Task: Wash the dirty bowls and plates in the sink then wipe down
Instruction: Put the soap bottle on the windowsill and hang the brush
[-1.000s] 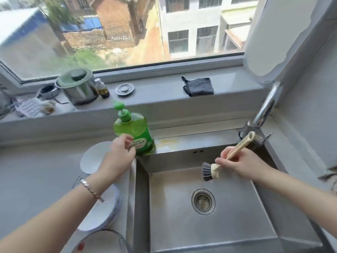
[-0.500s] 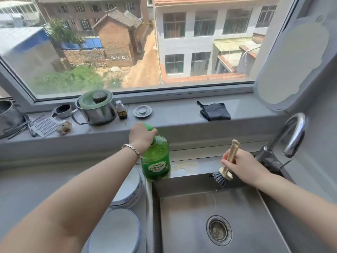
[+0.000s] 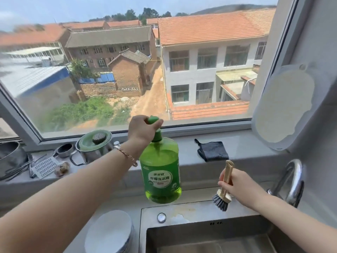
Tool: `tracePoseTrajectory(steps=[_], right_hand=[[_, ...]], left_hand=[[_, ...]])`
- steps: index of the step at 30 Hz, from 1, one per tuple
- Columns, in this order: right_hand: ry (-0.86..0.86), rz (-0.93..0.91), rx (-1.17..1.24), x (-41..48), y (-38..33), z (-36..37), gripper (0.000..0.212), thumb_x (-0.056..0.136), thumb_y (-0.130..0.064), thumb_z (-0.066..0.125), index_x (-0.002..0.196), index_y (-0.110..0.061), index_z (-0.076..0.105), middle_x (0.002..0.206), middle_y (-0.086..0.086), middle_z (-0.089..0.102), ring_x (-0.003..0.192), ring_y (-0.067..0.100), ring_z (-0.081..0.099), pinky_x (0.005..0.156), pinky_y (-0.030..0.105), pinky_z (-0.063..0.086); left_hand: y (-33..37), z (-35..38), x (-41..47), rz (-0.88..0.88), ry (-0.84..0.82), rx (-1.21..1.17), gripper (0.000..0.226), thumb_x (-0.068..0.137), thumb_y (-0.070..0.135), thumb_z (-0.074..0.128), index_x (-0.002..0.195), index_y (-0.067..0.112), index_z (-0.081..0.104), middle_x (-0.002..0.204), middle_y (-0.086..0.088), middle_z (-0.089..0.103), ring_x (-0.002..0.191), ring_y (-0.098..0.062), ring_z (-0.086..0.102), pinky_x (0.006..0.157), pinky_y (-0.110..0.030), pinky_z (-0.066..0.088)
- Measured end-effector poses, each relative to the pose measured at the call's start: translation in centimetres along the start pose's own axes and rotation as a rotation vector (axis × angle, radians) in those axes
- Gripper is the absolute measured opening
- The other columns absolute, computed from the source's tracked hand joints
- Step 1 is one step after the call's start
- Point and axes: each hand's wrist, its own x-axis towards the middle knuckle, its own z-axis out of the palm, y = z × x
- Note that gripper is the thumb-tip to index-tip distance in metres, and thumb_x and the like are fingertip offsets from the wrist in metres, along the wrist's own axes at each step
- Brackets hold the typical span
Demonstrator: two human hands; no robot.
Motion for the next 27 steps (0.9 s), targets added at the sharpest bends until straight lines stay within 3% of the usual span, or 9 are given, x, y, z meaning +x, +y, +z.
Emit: tracePoseTrajectory(steps=[2, 7, 10, 15, 18, 20, 23, 27], right_hand=[[0.012, -0.007, 0.008, 1.1, -0.1, -1.2, 0.006, 0.09, -0.02, 0.058, 0.084, -0.018, 0.058, 0.086, -0.003, 0.062, 0.08, 0.01, 0.061, 0.079, 0.027, 0.05], [0.037, -0.035, -0.022, 4.5, 0.0, -3.5, 0.006, 0.089, -0.021, 0.059, 0.087, -0.015, 0.058, 0.085, -0.001, 0.062, 0.08, 0.012, 0.06, 0.074, 0.024, 0.046], [0.038, -0.043, -0.045, 6.3, 0.0, -3.9, 0.008, 0.09, -0.019, 0.057, 0.085, -0.012, 0.057, 0.086, 0.001, 0.061, 0.083, 0.016, 0.059, 0.074, 0.023, 0.044], [0.037, -0.072, -0.057, 8.8, 0.4, -4.1, 0.016, 0.091, -0.019, 0.055, 0.076, -0.021, 0.052, 0.082, -0.005, 0.056, 0.08, 0.012, 0.056, 0.07, 0.018, 0.042], [0.043, -0.081, -0.067, 9.8, 0.5, -4.1, 0.013, 0.092, -0.02, 0.054, 0.079, -0.02, 0.053, 0.086, -0.002, 0.058, 0.08, 0.013, 0.056, 0.074, 0.021, 0.044], [0.043, -0.079, -0.06, 10.4, 0.8, -4.1, 0.011, 0.092, -0.02, 0.054, 0.081, -0.019, 0.054, 0.088, -0.002, 0.059, 0.081, 0.013, 0.056, 0.077, 0.023, 0.045], [0.039, -0.074, -0.053, 10.9, 1.3, -4.0, 0.011, 0.091, -0.021, 0.055, 0.08, -0.02, 0.055, 0.086, -0.003, 0.06, 0.081, 0.01, 0.057, 0.077, 0.022, 0.046], [0.038, -0.054, -0.034, 10.8, 1.8, -3.7, 0.012, 0.09, -0.02, 0.057, 0.078, -0.02, 0.056, 0.087, -0.002, 0.06, 0.083, 0.011, 0.059, 0.078, 0.023, 0.047]], left_hand=[[2.1, 0.6, 2.4, 0.023, 0.009, -0.01, 0.027, 0.08, 0.031, 0.072, 0.077, 0.006, 0.062, 0.069, -0.004, 0.056, 0.063, -0.014, 0.049, 0.065, -0.03, 0.044], [4.4, 3.5, 6.5, 0.095, 0.036, 0.018, 0.028, 0.081, 0.029, 0.072, 0.077, 0.003, 0.062, 0.068, -0.005, 0.057, 0.063, -0.016, 0.05, 0.057, -0.025, 0.041], [3.6, 6.2, 8.5, 0.058, 0.063, 0.008, 0.03, 0.081, 0.029, 0.072, 0.076, 0.001, 0.061, 0.072, -0.009, 0.059, 0.067, -0.02, 0.053, 0.059, -0.027, 0.041], [2.6, 9.7, 11.5, 0.041, 0.099, -0.005, 0.036, 0.084, 0.029, 0.068, 0.103, -0.001, 0.06, 0.099, -0.014, 0.06, 0.088, -0.024, 0.055, 0.075, -0.029, 0.041], [1.2, 10.8, 12.1, 0.009, 0.038, 0.201, 0.061, 0.081, 0.039, 0.069, 0.13, 0.011, 0.045, 0.129, -0.014, 0.041, 0.121, -0.031, 0.04, 0.097, -0.037, 0.036], [-1.0, 11.3, 11.4, -0.042, -0.065, 0.387, 0.078, 0.077, 0.048, 0.07, 0.141, 0.023, 0.032, 0.142, -0.011, 0.025, 0.13, -0.033, 0.026, 0.105, -0.042, 0.031], [-4.4, 12.2, 10.3, 0.019, -0.107, 0.422, 0.088, 0.078, 0.041, 0.071, 0.146, 0.038, 0.015, 0.153, -0.005, 0.013, 0.137, -0.032, 0.022, 0.102, -0.043, 0.036], [-5.1, 13.2, 11.1, 0.011, -0.055, 0.253, 0.086, 0.082, 0.026, 0.07, 0.145, 0.041, 0.013, 0.157, -0.003, 0.008, 0.136, -0.031, 0.032, 0.091, -0.044, 0.044]])
